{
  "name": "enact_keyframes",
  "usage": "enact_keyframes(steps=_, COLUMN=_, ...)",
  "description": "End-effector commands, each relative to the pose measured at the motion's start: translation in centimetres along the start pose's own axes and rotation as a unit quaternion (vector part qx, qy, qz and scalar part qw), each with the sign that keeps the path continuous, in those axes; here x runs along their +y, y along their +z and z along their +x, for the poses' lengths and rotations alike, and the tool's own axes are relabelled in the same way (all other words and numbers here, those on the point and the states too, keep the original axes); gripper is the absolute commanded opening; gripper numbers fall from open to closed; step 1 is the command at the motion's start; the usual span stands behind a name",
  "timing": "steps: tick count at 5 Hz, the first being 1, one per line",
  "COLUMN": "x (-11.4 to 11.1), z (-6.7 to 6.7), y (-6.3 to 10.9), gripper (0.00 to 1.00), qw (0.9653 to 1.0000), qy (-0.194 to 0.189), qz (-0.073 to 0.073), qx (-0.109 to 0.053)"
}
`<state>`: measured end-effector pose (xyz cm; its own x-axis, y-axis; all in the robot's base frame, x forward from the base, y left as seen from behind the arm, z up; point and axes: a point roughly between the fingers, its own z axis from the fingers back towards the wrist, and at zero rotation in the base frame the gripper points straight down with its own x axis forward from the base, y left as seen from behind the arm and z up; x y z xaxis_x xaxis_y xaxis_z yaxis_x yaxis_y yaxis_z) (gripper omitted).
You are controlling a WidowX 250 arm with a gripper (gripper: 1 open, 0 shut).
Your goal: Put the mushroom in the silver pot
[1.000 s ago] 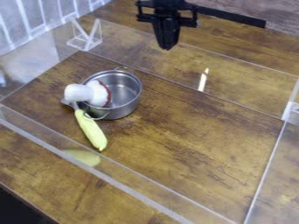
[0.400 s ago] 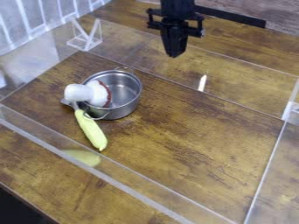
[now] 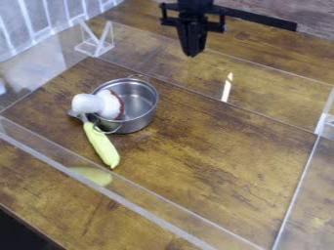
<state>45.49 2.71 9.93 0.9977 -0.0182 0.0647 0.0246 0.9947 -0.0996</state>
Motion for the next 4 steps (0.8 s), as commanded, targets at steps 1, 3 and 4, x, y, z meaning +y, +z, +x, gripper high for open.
enact_keyframes(steps=1, x=-0.7, z=0.8, y=2.0, gripper=0.00, qw=0.9990, qy=-0.025, qz=0.009, qx=-0.035)
enact_keyframes(steps=3, x=0.4, z=0.5, y=2.2, gripper=1.00, qw=0.9988, qy=-0.031, qz=0.007, qx=-0.039)
enact_keyframes(steps=4, x=0.2, z=0.4, y=3.3, gripper=0.00, qw=0.9979, qy=-0.052, qz=0.004, qx=-0.037)
